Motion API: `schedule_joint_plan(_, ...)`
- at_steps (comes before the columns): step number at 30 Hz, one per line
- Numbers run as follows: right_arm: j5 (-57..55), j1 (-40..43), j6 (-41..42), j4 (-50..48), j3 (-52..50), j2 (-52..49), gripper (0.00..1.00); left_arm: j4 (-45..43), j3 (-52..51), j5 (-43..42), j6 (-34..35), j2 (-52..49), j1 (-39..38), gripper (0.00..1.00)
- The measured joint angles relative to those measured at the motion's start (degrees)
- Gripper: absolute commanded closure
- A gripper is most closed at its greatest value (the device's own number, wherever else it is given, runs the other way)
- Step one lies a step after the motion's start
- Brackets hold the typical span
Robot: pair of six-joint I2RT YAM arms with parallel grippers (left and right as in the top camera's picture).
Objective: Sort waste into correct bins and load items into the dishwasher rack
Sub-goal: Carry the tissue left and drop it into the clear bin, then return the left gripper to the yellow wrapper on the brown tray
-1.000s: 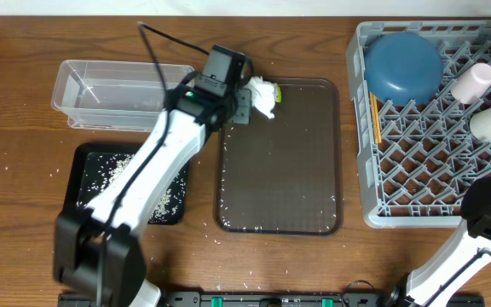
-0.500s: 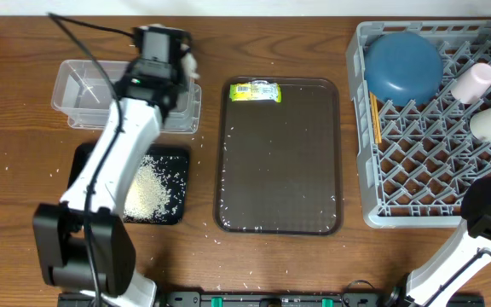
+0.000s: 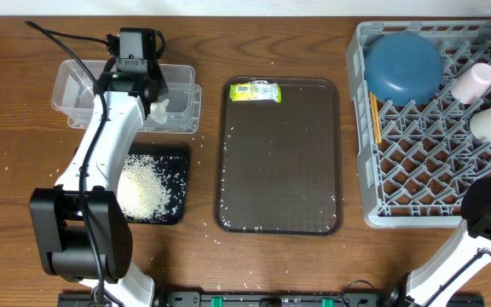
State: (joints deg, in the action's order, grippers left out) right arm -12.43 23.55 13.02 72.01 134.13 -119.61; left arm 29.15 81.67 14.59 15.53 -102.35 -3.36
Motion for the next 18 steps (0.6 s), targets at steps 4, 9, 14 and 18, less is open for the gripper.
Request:
schedule_joint_plan(4, 0.02, 0.00, 0.00, 0.00, 0.00, 0.00, 0.01, -0.87, 0.00, -13.42, -1.40, 0.00, -1.27, 0.38)
schedule_joint_plan(9, 0.02, 0.00, 0.00, 0.02, 0.00, 0.00, 0.01, -6.36, 0.00, -26.47, -5.42, -0.09, -7.26, 0.37)
schedule_joint_plan(14, 0.02, 0.00, 0.00, 0.02, 0.00, 0.00, 0.01, -14.38, 0.02, -26.27, -6.91, -2.97, -14.38, 0.37)
schedule_joint_plan(18, 0.02, 0.00, 0.00, 0.02, 0.00, 0.00, 0.01, -21.94, 0.02, -24.70, -8.02, -8.55, -18.14, 0.38)
